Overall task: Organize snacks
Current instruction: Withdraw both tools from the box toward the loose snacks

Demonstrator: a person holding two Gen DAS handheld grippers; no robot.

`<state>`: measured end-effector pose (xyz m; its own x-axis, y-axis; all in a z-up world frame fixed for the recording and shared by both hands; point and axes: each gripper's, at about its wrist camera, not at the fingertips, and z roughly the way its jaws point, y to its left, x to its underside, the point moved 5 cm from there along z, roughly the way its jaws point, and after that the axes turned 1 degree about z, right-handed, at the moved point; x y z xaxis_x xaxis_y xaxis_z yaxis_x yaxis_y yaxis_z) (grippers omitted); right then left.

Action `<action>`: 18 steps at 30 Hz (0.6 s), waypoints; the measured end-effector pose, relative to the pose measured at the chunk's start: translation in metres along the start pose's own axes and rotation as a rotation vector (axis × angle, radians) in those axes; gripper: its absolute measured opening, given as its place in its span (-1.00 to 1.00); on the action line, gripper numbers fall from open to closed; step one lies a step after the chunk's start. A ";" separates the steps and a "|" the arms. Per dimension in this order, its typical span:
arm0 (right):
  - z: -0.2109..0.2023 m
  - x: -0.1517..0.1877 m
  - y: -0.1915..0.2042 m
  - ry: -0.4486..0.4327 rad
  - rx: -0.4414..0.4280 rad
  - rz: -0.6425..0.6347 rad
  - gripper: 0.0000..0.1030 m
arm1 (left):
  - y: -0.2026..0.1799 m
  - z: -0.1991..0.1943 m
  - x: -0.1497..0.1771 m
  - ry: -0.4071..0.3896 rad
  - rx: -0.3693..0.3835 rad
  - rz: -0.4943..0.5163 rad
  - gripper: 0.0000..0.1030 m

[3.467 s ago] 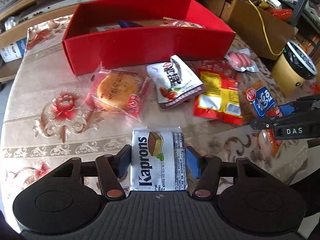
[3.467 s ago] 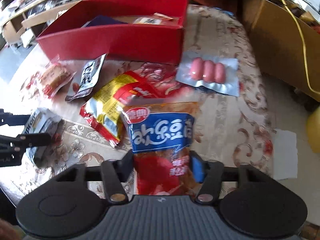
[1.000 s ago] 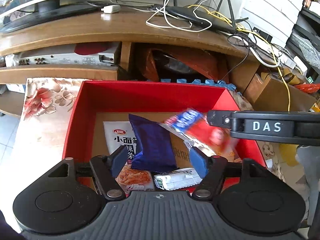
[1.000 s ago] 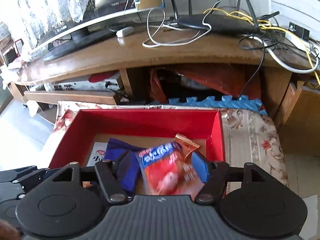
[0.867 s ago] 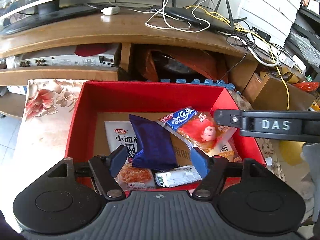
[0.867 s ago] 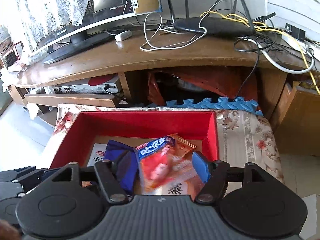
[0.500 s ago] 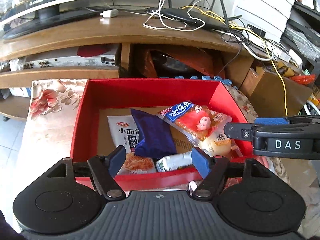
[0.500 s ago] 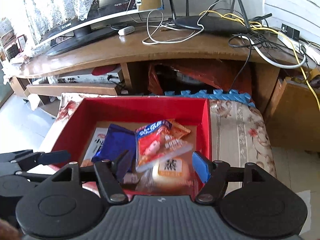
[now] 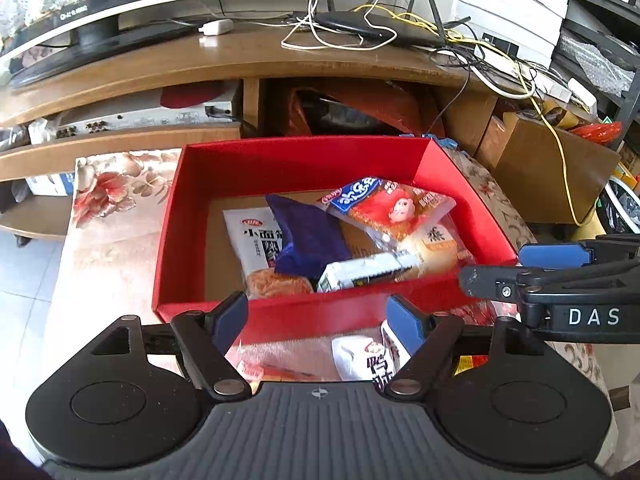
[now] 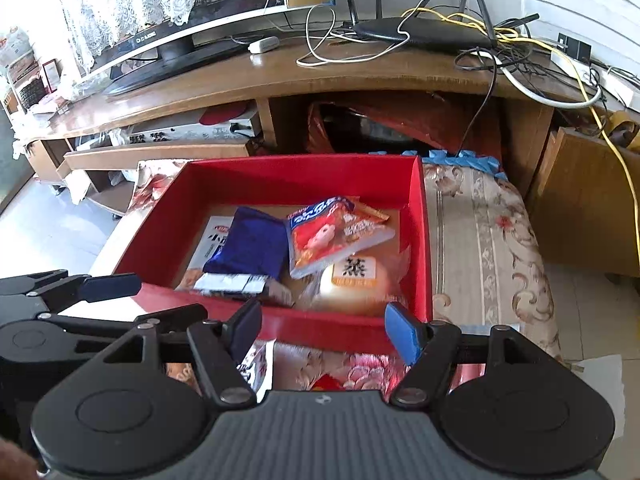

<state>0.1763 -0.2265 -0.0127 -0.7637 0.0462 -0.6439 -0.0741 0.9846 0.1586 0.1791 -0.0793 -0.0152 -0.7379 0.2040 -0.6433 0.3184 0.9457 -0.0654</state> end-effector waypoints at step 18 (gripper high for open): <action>-0.002 0.027 0.012 0.057 -0.033 -0.023 0.37 | 0.038 0.003 0.033 0.100 -0.008 -0.119 0.61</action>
<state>0.1538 -0.2139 -0.0265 -0.7966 0.0128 -0.6044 -0.1128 0.9791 0.1694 0.1690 -0.0373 -0.0414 -0.8258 0.1139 -0.5524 0.2207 0.9666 -0.1305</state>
